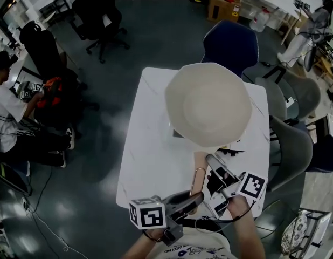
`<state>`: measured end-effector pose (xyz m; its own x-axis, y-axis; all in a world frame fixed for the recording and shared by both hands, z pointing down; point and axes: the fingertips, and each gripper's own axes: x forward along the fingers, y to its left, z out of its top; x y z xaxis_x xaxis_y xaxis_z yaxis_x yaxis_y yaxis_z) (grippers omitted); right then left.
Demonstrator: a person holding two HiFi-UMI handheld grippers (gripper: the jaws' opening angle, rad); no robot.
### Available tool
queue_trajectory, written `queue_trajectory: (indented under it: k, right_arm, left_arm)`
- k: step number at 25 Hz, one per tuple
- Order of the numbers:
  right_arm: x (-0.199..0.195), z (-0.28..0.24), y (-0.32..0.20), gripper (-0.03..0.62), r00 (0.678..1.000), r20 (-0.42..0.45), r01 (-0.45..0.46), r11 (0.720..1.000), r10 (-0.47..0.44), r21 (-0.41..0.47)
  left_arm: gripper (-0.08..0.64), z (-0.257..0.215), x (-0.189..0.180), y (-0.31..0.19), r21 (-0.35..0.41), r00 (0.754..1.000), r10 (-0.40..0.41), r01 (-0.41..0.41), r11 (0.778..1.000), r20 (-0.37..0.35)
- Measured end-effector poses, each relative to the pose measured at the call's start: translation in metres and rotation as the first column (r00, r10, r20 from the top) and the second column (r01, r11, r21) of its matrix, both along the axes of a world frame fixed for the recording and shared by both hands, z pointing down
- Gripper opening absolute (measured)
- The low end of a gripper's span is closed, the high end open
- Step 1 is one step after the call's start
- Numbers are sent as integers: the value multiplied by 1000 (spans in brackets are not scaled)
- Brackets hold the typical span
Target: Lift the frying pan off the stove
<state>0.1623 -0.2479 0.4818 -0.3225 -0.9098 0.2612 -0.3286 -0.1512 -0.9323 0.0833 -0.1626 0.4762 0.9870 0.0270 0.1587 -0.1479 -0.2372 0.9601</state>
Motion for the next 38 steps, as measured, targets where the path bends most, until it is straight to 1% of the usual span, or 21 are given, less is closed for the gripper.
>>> queue_trajectory:
  k: [2,6,10,12,19,22,24,27,31,34,38]
  right_arm:
    - [-1,4,-3,138,999,28,21,1000,-21,-15]
    - [-7,9,-12,168,993,102,58,998,-56,-13]
    - [-11,11,-23,172,982,178,70,998,-67,-6]
    - [-14,11,-27,172,977,199,77,997,-75,-5]
    - [-23,14,-43,172,973,199,121,993,-121,11]
    - [-25,14,-50,171,976,167,140,990,-141,19]
    - [-25,11,-53,171,976,152,150,988,-154,42]
    - [-24,7,-53,172,976,159,138,987,-149,80]
    - [-26,11,-51,170,977,149,140,986,-153,95]
    - [-26,12,-51,170,975,154,145,984,-159,100]
    - [-24,12,-51,169,972,181,131,985,-150,112]
  left_arm:
    - [124,0,0,1,3,1000,-4,4,1000,6]
    - [124,-1,1,1,4,1000,-4,4,1000,9]
    - [124,-2,3,0,7,1000,-5,4,1000,9]
    - [124,-3,3,1,8,1000,-7,7,1000,12]
    - [124,-1,3,3,14,1000,-11,11,1000,23]
    - [124,0,1,3,18,1000,-15,14,1000,25]
    - [124,-4,2,2,22,1000,-17,16,1000,19]
    - [124,-7,3,1,34,1000,-11,10,999,26]
    - [124,0,0,4,37,998,-5,3,999,57]
    - [124,0,1,3,43,999,-21,19,999,48]
    - [124,-1,2,3,74,998,-31,27,997,49]
